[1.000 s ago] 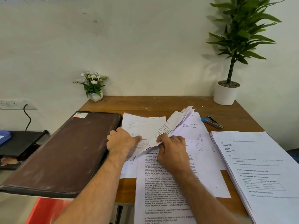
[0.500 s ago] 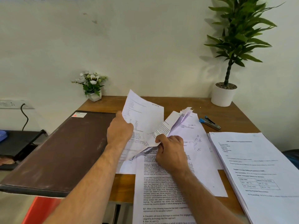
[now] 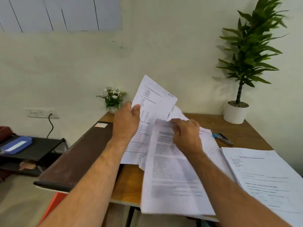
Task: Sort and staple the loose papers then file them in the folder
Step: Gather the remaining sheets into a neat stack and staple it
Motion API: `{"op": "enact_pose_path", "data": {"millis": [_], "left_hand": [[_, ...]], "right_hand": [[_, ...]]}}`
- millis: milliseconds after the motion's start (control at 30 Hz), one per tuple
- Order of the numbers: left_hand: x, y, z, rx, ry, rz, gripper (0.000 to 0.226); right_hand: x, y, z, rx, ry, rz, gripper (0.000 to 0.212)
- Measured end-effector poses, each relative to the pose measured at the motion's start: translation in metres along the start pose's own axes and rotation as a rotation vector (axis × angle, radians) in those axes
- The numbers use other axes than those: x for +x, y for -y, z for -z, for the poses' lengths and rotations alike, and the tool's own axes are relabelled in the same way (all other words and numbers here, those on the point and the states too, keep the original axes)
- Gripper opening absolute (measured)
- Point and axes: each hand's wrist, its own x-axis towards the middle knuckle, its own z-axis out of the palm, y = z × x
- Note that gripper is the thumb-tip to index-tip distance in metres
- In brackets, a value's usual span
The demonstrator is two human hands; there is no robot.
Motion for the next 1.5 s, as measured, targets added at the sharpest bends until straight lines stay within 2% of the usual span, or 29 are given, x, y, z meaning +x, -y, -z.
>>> {"op": "enact_pose_path", "data": {"millis": [67, 200, 367, 433, 567, 667, 867, 967, 1067, 1167, 1267, 1400, 1500], "left_hand": [[0.002, -0.011, 0.008, -0.065, 0.006, -0.025, 0.008], [0.0, -0.043, 0.03, -0.164, 0.01, -0.125, 0.028], [0.001, -0.077, 0.055, -0.345, 0.062, -0.187, 0.02], [0.0, -0.085, 0.061, -0.484, 0.141, -0.165, 0.018], [-0.002, -0.095, 0.058, -0.693, 0.217, -0.086, 0.022], [-0.005, -0.079, 0.037, -0.77, 0.31, 0.085, 0.031], [-0.032, -0.019, -0.017, -0.68, 0.475, 0.417, 0.027], [-0.058, 0.015, -0.048, -0.557, 0.571, 0.541, 0.036], [-0.081, 0.027, -0.061, -0.59, 0.57, 0.663, 0.04], [-0.087, 0.033, -0.071, -0.608, 0.503, 0.683, 0.04], [-0.095, 0.04, -0.079, -0.596, 0.468, 0.644, 0.021], [-0.103, 0.05, -0.082, -0.526, 0.571, 0.445, 0.015], [-0.101, 0.055, -0.085, -0.501, 0.586, 0.398, 0.021]], "right_hand": [[0.02, 0.012, 0.014, 0.057, -0.113, 0.068, 0.029], [0.05, 0.042, 0.051, 0.197, -0.238, 0.127, 0.033], [0.069, 0.067, 0.082, 0.309, -0.326, 0.213, 0.036], [0.073, 0.074, 0.09, 0.341, -0.331, 0.193, 0.035], [0.08, 0.081, 0.099, 0.375, -0.179, 0.012, 0.038], [0.074, 0.078, 0.095, 0.277, -0.055, -0.062, 0.039], [0.037, 0.045, 0.057, -0.144, 0.314, -0.175, 0.04], [0.003, 0.017, 0.025, -0.167, 0.415, -0.287, 0.04], [-0.029, -0.01, 0.006, -0.166, 0.441, -0.327, 0.034], [-0.051, -0.026, -0.006, -0.136, 0.404, -0.34, 0.033], [-0.062, -0.032, -0.02, -0.073, 0.329, -0.339, 0.031], [-0.064, -0.032, -0.034, -0.034, 0.309, -0.318, 0.031], [-0.064, -0.032, -0.035, 0.055, 0.29, -0.335, 0.037]]}}
